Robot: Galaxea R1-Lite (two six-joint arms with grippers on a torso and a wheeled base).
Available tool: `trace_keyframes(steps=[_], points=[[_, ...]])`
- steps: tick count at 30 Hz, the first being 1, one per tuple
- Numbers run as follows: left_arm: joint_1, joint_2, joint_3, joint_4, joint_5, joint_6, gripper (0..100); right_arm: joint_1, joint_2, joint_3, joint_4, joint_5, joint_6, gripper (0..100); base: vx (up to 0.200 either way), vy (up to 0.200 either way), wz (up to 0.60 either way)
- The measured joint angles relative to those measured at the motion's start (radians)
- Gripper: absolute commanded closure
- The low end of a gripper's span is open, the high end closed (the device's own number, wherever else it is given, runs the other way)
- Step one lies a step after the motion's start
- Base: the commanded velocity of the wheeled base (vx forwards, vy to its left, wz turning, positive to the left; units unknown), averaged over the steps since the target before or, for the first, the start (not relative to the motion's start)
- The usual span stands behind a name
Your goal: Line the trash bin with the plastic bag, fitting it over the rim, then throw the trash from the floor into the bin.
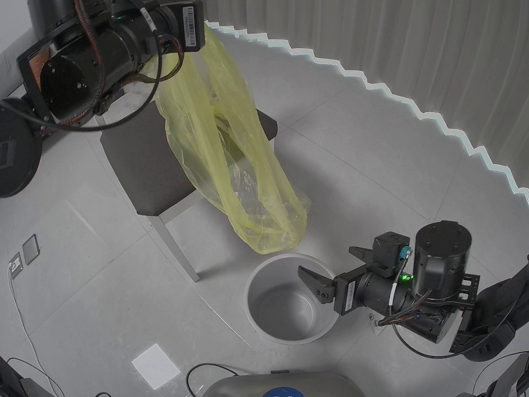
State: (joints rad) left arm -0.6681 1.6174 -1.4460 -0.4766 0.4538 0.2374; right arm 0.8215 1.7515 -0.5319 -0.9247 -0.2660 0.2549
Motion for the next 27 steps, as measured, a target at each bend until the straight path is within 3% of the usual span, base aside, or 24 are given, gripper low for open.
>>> trace_keyframes(steps=[13,27], points=[[0.004,-0.032,0.004,0.000,0.000,-0.001,100,0.024,0.149,-0.114,-0.056,-0.088,0.008,0,0.000,0.000,0.00],[0.007,-0.042,0.010,0.000,0.000,-0.010,100,0.055,0.239,-0.198,-0.067,-0.094,0.067,0,0.000,0.000,0.00]])
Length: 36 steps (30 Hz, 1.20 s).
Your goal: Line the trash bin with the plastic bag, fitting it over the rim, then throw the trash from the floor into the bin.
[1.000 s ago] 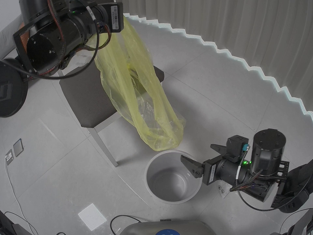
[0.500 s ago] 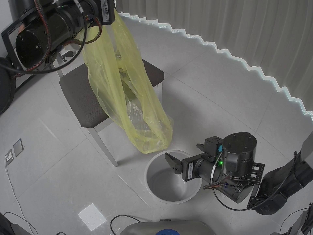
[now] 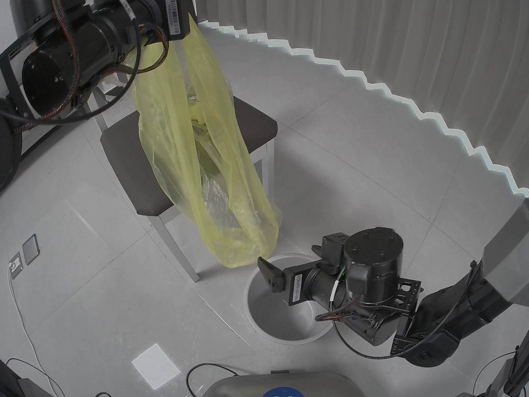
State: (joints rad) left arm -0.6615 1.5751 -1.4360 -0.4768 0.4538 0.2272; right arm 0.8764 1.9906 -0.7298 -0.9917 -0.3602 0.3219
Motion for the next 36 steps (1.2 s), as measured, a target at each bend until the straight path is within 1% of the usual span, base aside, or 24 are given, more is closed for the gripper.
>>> trace_keyframes(steps=[7,19,27,32,33,36], points=[[0.001,0.000,0.000,0.000,0.000,-0.001,100,0.031,0.031,-0.032,-0.002,-0.002,0.023,0,0.000,0.000,0.00],[0.003,0.000,0.000,-0.001,-0.001,-0.002,100,0.053,0.048,-0.075,-0.001,-0.002,0.046,0,0.000,0.000,0.00],[0.003,0.000,0.001,-0.001,-0.001,-0.002,100,0.057,0.066,-0.116,0.000,-0.033,0.045,0,0.000,0.000,0.00],[0.003,0.000,0.001,-0.001,-0.002,-0.002,100,0.053,0.082,-0.125,0.001,-0.037,0.045,0,0.000,0.000,0.00],[0.003,0.000,0.001,-0.001,-0.001,-0.002,100,0.051,0.085,-0.125,0.000,-0.039,0.045,100,0.000,0.000,0.00],[0.003,0.000,0.001,-0.002,-0.003,-0.003,100,0.048,0.091,-0.127,-0.002,-0.047,0.045,100,0.000,0.000,0.00]])
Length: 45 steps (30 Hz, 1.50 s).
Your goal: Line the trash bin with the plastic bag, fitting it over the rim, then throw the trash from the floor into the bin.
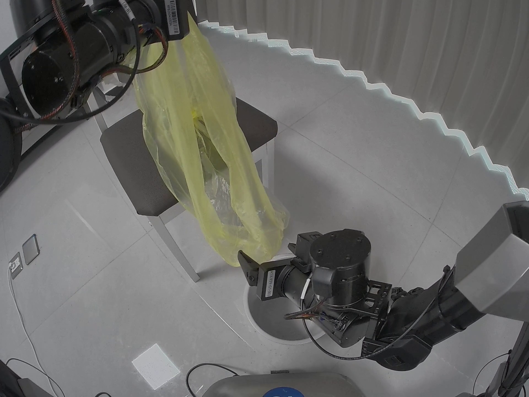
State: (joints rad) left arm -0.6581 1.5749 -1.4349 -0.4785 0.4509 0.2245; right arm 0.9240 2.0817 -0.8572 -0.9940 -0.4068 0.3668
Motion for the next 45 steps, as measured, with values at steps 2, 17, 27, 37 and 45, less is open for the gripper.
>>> trace_keyframes(steps=[2,17,27,37,45], points=[[0.000,0.000,0.001,-0.001,-0.001,0.000,100,-0.003,0.003,-0.001,0.000,-0.003,0.000,100,0.000,0.000,0.00],[0.000,-0.012,0.038,-0.007,-0.001,-0.004,100,-0.030,0.004,0.016,-0.001,-0.010,0.001,100,0.000,0.000,0.00],[-0.002,-0.070,0.138,0.000,0.001,-0.046,100,-0.033,-0.099,0.122,0.005,-0.005,-0.009,100,0.000,0.000,0.00],[-0.012,-0.173,0.309,0.006,-0.005,-0.050,100,-0.046,-0.270,0.316,0.013,0.003,-0.050,100,0.000,0.000,0.00],[-0.024,-0.225,0.405,0.009,-0.007,-0.086,100,-0.061,-0.387,0.446,0.084,0.002,-0.076,100,0.000,0.000,0.00]])
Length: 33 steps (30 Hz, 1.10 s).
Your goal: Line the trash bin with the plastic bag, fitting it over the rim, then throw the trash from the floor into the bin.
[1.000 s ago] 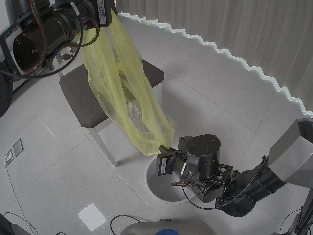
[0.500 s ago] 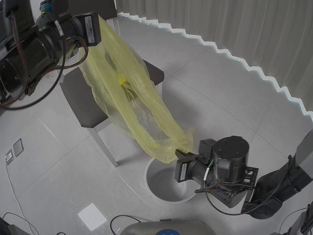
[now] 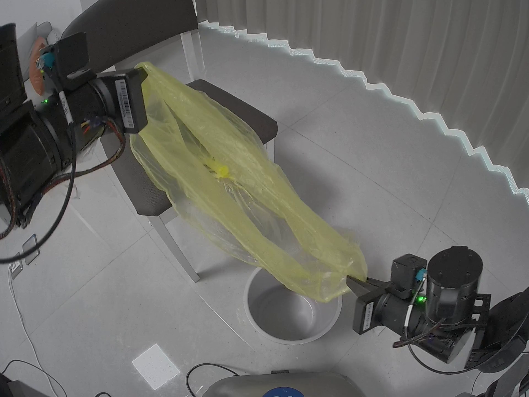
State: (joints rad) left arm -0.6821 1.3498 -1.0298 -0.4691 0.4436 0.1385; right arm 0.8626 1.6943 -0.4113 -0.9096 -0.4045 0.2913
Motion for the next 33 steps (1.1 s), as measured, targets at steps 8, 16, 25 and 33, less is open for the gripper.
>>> trace_keyframes(steps=[8,16,25,33], points=[[-0.046,-0.038,0.105,0.031,-0.002,-0.073,100,-0.055,-0.139,0.059,0.182,0.000,-0.007,100,0.000,0.000,0.00],[-0.092,-0.085,0.201,0.036,-0.044,-0.130,100,-0.117,-0.274,0.137,0.224,-0.001,-0.007,100,0.000,0.000,0.00],[-0.141,-0.134,0.313,0.036,-0.137,-0.184,100,-0.162,-0.342,0.161,0.259,0.001,-0.007,100,0.000,0.000,0.00],[-0.170,-0.141,0.349,0.036,-0.139,-0.221,100,-0.188,-0.377,0.183,0.261,0.032,-0.005,100,0.000,0.000,0.00]])
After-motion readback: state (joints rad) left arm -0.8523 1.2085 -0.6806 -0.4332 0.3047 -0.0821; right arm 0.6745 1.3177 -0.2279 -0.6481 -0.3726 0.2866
